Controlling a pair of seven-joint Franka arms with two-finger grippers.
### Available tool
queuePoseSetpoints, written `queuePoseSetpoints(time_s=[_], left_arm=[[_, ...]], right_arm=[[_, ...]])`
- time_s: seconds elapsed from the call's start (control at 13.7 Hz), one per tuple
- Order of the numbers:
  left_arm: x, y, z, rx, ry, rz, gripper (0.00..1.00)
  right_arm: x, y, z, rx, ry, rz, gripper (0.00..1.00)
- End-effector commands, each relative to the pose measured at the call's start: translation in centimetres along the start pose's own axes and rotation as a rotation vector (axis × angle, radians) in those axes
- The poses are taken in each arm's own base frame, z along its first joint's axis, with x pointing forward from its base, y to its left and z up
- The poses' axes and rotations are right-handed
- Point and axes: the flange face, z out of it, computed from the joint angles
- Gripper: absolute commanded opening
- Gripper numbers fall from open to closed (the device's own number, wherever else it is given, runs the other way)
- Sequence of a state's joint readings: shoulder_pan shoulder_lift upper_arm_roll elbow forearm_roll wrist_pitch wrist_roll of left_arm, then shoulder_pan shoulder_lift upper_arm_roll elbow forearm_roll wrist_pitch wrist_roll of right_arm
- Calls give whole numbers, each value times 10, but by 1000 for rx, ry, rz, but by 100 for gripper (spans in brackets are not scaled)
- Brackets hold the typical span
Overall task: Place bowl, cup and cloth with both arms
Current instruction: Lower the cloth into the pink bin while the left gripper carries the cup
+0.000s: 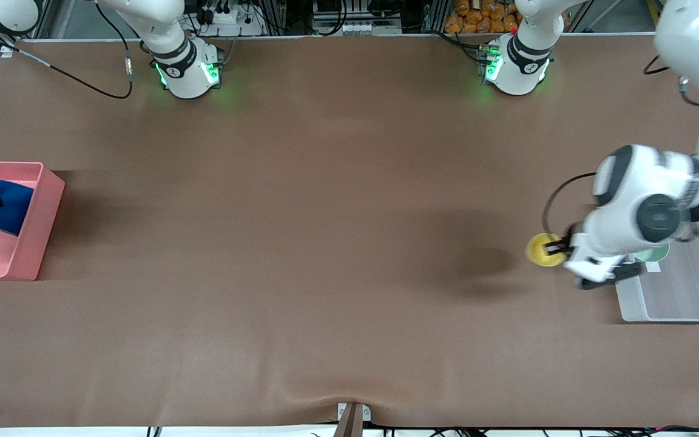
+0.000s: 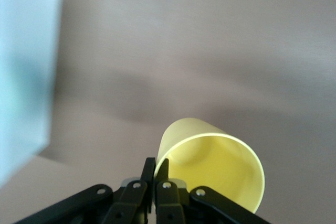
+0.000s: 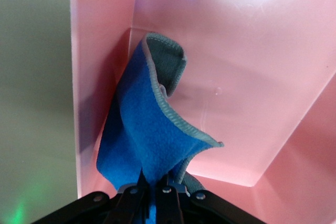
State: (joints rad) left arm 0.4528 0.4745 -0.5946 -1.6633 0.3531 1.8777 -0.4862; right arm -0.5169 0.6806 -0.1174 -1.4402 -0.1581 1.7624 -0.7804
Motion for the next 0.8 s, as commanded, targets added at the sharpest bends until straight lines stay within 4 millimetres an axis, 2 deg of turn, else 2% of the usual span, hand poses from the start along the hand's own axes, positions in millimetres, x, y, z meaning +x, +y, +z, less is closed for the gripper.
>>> queuePoseSetpoints(time_s=[0.0,0.15,0.29,0.44,0.51,0.73], left_arm=[[19,-73,-36,-20,-6,60,0],[34,-130,-44,-26,21,111,0],[50,-187,-40,-62,42,182,0],[69,-230,-34,-68,76,190,0],[78,-250,-22,-40,88,200,0],[101,-286,30,-40,164,234,0]], right_arm=[[5,6,13,23,27,-13,0],[9,13,20,0,52,-29,0],[13,21,27,-21,85,-52,0],[17,23,36,-21,97,-50,0],[20,25,40,-28,105,-52,0],[25,28,49,-39,116,-65,0]])
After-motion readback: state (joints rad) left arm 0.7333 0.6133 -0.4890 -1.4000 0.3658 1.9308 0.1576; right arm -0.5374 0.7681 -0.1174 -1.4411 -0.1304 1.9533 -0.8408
